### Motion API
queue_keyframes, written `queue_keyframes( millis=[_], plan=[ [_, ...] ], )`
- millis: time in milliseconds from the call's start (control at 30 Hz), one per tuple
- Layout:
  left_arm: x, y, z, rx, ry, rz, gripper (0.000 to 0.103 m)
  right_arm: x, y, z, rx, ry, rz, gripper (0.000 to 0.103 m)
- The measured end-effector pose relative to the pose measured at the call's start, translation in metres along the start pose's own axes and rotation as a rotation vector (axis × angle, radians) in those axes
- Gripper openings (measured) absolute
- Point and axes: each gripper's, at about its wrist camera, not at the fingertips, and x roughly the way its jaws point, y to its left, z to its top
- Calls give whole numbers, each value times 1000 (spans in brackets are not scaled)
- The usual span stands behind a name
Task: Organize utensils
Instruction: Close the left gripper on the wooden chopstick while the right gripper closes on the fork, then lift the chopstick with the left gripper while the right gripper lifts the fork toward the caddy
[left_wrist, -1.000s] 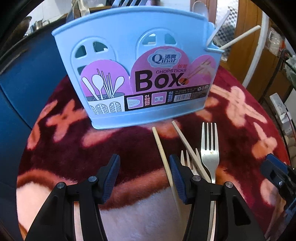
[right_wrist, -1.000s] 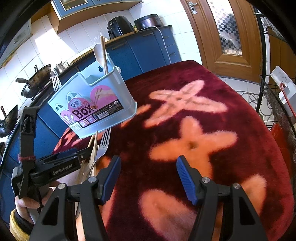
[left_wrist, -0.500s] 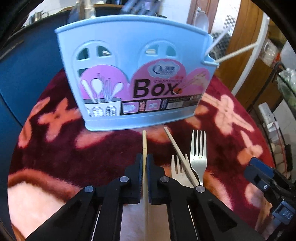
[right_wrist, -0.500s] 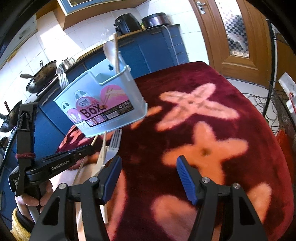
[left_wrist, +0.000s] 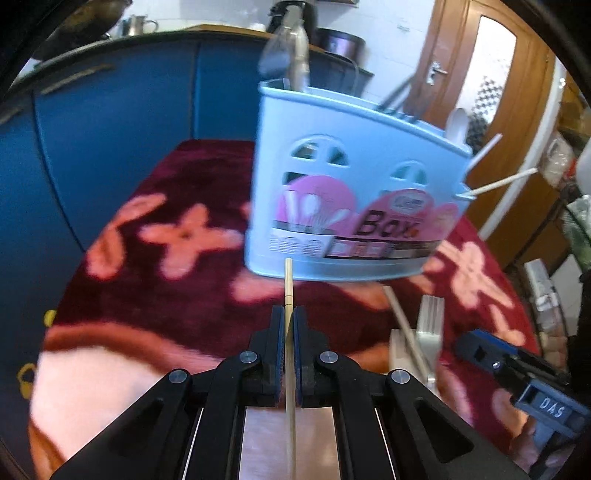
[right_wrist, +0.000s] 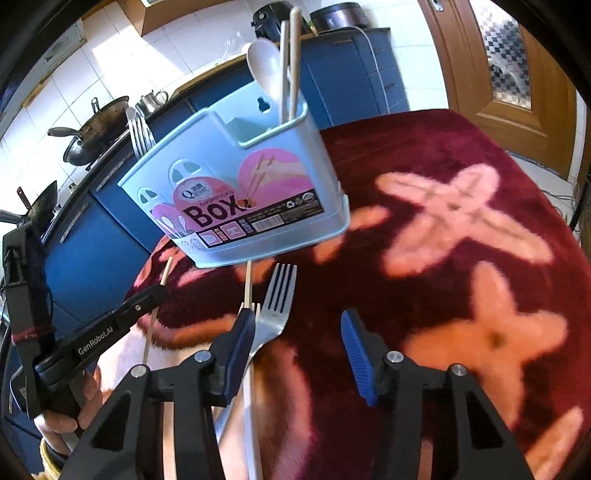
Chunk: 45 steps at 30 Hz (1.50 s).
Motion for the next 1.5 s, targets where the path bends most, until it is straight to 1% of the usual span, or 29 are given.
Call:
queue_keyframes(
  millis=[67, 200, 400, 533, 600, 667, 700, 767, 833, 900, 1167, 1400, 1500],
  plan=[
    [2, 5, 0, -4, 1, 29, 4, 7, 3, 2, -1, 13, -4, 50],
    [8, 13, -2, -14, 12, 58, 4, 17, 7, 7, -9, 16, -15, 49],
    [17, 21, -5, -39, 32, 48, 4, 28, 7, 11, -9, 20, -17, 47],
    [21, 24, -6, -50, 44, 38, 4, 33, 5, 12, -11, 21, -21, 39],
    [23, 23, -7, -50, 45, 35, 4, 35, 4, 13, -10, 19, -20, 35],
    [24, 23, -7, -50, 45, 34, 4, 36, 3, 13, -6, 19, -21, 27],
    [24, 24, -7, -50, 45, 33, 4, 37, 3, 13, -3, 18, -20, 25],
    [24, 24, -6, -50, 45, 32, 4, 38, 0, 15, 10, 14, -7, 16],
    [25, 24, -6, -52, 46, 30, 4, 38, -3, 15, 20, 12, 10, 11],
    [25, 24, -6, -52, 46, 31, 4, 37, -4, 15, 28, 5, 32, 9],
    [20, 22, -6, -48, 34, 33, 4, 13, 1, 14, 20, -94, 70, 6],
    [6, 20, -6, -49, 6, 27, 4, -16, 11, 11, 19, -173, 54, 4],
    [-4, 18, -5, -44, -16, 16, 4, -31, 19, 9, 5, -220, 41, 3]
  ],
)
